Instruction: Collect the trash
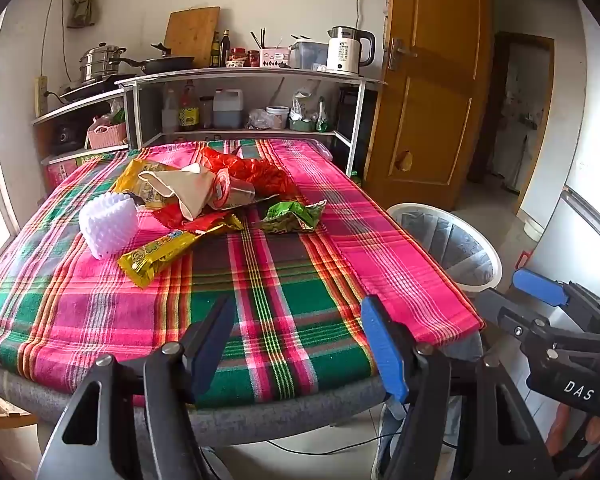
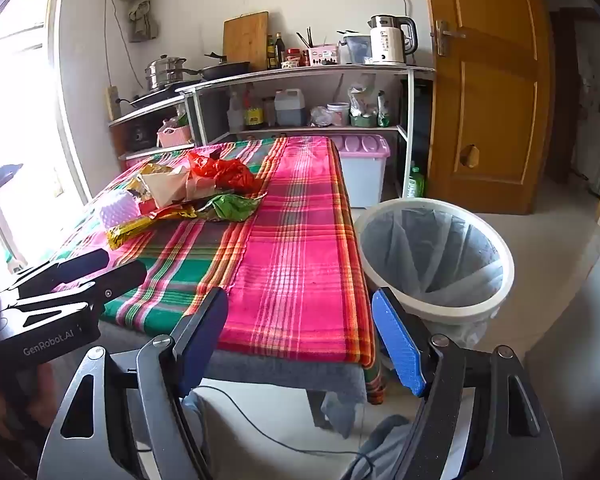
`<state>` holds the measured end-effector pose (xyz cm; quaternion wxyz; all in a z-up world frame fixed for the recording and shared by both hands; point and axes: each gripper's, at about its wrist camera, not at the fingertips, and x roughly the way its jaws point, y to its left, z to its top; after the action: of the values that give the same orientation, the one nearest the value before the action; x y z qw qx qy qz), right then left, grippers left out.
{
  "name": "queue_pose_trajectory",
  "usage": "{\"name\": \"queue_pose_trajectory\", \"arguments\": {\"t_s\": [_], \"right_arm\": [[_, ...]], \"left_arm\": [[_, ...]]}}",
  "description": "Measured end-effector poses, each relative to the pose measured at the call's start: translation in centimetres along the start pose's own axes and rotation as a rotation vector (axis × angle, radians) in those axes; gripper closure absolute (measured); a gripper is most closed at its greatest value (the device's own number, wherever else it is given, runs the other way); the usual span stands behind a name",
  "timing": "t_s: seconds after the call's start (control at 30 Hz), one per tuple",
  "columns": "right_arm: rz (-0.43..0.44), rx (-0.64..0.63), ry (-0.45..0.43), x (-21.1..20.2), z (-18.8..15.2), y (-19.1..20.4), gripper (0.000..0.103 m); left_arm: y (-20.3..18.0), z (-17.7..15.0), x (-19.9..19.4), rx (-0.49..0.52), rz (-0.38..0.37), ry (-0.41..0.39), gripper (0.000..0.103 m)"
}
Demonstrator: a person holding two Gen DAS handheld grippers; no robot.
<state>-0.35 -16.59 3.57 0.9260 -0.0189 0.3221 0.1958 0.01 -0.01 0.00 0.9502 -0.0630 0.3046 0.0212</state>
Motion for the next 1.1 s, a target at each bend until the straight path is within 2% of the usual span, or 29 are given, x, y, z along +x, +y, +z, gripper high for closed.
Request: {"name": "queue_pose_trajectory", "arguments": {"t_s": [1.1], "right_arm": [[-0.025, 0.009, -0.01, -0.7, 0.0, -0.1, 0.028]], "left_arm": [[-1.1, 0.1, -1.2, 0.036, -0.012, -0.029, 0.035]]}}
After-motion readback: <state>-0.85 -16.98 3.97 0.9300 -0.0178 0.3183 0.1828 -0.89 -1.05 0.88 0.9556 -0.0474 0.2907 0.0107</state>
